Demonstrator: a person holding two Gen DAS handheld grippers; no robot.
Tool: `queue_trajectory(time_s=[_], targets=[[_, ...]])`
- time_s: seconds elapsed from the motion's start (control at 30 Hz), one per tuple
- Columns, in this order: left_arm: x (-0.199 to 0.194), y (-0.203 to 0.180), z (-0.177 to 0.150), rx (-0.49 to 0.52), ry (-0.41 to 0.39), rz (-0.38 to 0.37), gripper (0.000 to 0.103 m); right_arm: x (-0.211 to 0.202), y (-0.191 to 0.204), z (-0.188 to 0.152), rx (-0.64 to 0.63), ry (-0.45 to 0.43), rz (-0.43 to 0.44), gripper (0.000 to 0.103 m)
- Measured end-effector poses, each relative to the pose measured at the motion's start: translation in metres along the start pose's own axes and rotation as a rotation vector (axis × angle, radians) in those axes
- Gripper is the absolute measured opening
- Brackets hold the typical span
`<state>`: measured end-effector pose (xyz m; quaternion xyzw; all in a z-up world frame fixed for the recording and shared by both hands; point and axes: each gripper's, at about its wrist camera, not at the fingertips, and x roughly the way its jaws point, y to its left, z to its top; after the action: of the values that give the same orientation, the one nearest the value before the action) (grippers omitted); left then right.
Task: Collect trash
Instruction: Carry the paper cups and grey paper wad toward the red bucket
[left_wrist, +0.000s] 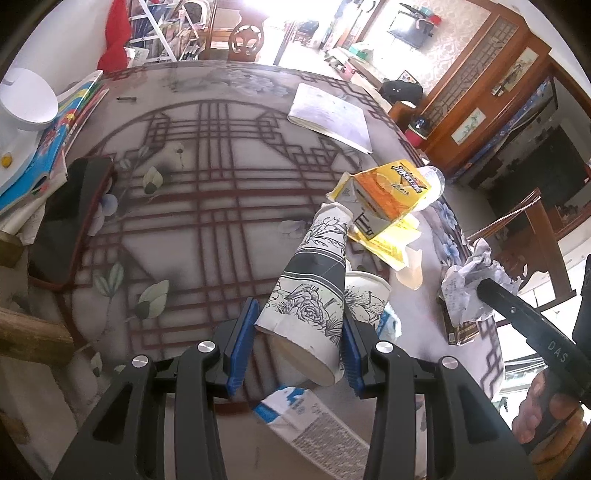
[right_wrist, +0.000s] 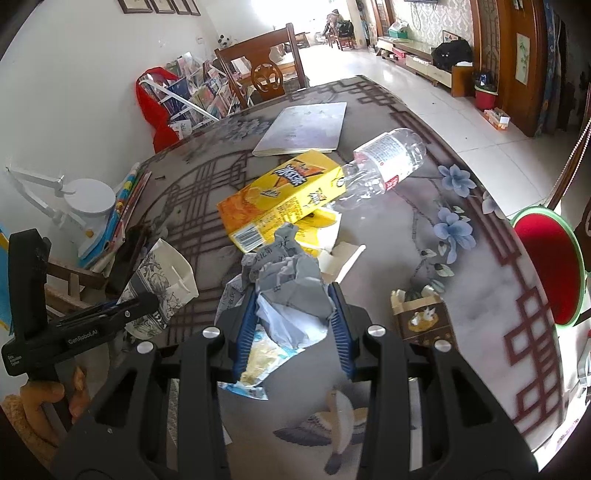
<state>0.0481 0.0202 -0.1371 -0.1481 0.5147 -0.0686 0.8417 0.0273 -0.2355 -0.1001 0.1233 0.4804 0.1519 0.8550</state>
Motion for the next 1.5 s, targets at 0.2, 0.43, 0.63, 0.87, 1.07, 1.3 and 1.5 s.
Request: queue_trajectory(time_s=[0.2,0.43,0.63,0.87,1.07,1.3,1.5], targets=[[0.006,-0.023,0.003,0.001,-0.002,0.006,0.040,-0.001,-0.017,0.007,-0.009,0.006,0.020,0.037],[0.013,-0.050,0.007,-0.003,-0.008,0.015,0.040,-0.006,-0.044,0.020,-0.017,0.004,0.034,0.037],[0.020,-0.078,0.012,-0.003,-0.015,0.017,0.040,-0.010,-0.067,0.029,-0.016,0.004,0.042,0.037],[0.024,-0.108,0.016,0.020,-0.018,0.018,0.040,-0.017,-0.093,0.036,0.002,-0.002,0.053,0.037],[0.023,-0.136,0.021,0.046,-0.032,0.014,0.039,-0.024,-0.117,0.040,0.023,-0.012,0.053,0.037],[0.029,-0.173,0.024,0.089,-0.030,-0.005,0.040,-0.036,-0.154,0.043,0.065,-0.032,0.028,0.037],[0.044,-0.214,0.030,0.155,-0.012,-0.030,0.040,-0.045,-0.195,0.043,0.126,-0.049,-0.005,0.037]])
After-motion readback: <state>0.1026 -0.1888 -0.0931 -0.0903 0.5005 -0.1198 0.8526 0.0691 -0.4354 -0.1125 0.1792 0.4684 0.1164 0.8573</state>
